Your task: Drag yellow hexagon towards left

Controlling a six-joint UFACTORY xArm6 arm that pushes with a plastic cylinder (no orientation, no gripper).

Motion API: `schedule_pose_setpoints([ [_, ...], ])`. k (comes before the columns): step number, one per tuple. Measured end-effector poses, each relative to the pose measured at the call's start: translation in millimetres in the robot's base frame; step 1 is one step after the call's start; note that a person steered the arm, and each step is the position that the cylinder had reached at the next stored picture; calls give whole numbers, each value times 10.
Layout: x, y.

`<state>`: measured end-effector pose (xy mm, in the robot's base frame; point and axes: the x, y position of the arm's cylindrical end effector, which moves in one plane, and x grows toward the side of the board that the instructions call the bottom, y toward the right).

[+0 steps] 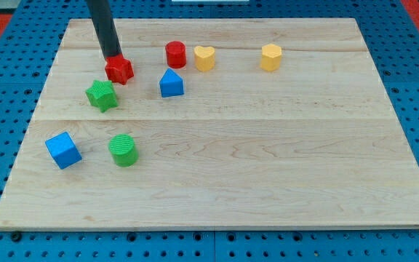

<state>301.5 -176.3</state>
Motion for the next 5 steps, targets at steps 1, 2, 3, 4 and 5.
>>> schedule_pose_setpoints([
  [1,-448,29],
  [2,-936,279],
  [3,-1026,914],
  [4,-724,1610],
  [5,-657,2258],
])
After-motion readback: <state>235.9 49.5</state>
